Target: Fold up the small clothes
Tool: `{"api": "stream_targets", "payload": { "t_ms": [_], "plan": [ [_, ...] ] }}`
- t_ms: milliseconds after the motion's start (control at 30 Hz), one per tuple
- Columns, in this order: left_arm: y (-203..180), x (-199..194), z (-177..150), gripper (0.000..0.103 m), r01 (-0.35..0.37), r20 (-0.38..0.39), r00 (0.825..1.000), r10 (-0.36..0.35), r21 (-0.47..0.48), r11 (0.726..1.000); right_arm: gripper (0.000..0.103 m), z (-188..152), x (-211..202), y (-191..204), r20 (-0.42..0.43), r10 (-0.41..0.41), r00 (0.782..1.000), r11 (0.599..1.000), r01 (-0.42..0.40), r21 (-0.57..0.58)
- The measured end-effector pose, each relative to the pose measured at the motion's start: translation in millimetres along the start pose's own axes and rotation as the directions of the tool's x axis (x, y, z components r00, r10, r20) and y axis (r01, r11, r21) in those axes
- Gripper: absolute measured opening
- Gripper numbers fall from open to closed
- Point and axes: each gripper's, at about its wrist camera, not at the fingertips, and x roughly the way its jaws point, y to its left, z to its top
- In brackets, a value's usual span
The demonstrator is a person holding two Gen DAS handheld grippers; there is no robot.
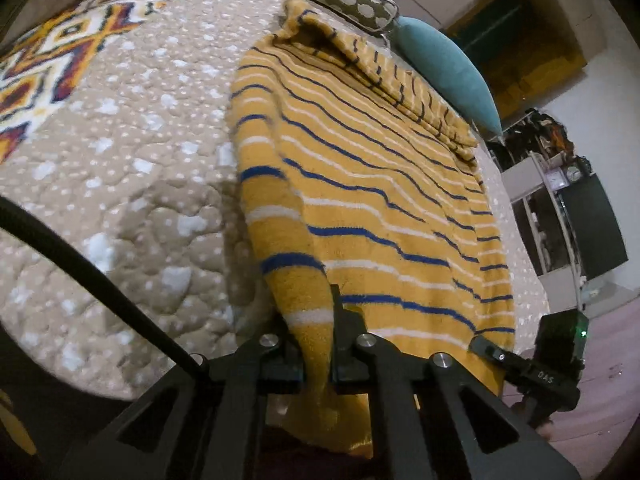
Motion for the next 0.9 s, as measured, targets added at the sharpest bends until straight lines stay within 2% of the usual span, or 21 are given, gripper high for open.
{"api": "stream_targets", "payload": {
  "t_ms": [67, 133, 267, 400, 467, 600, 733, 900],
  "plan": [
    [-4.0, -16.0, -4.2, 0.007, -0.018, 0.026, 1.000, 0.017, 0.028, 0.999, 0.009, -2.1, -9.5, 3.5, -0.002, -0.018, 1.000, 0.999, 0.018, -0.040],
    [-8.3, -35.9, -13.2, 0.007, -0.005, 0.051, 0.999, 0.003, 0.046, 0.999, 0.008, -8.6, -21.6, 8.4, -0.008, -0.011, 1.000, 0.997, 0.011, -0.076],
    [-16.8, -53.5, -38.7, 0.007, -0.003, 0.043, 0.999, 0.000, 0.079, 0.997, 0.008, -28.9, -42.3, 18.3, -0.041, -0.014, 0.999, 0.990, 0.008, -0.143],
    [-15.8, -49.6, -61.9, 0.007, -0.033, 0.013, 0.999, 0.031, 0.098, 0.995, 0.008, -57.2, -46.9, 24.7, -0.087, -0.063, 0.994, 0.977, 0.043, -0.210],
    [-12.5, -42.4, -60.8, 0.007, -0.033, -0.001, 0.999, 0.033, 0.081, 0.996, 0.008, -61.2, -45.1, 25.6, -0.090, -0.087, 0.992, 0.971, 0.064, -0.229],
    [-13.1, -46.7, -31.5, 0.007, -0.019, 0.033, 0.999, 0.016, 0.081, 0.997, 0.009, -38.8, -45.2, 38.2, -0.055, -0.081, 0.995, 0.964, 0.064, -0.259],
    [-33.3, -52.0, 23.4, 0.008, -0.031, 0.126, 0.992, 0.017, 0.114, 0.993, 0.009, 13.3, -53.0, 68.2, 0.065, -0.045, 0.997, 0.949, 0.063, -0.310],
    [-61.1, -40.6, 108.7, 0.008, -0.048, 0.207, 0.978, 0.023, 0.115, 0.992, 0.009, 89.5, -46.3, 103.0, 0.227, -0.074, 0.971, 0.926, 0.152, -0.345]
  ]
}}
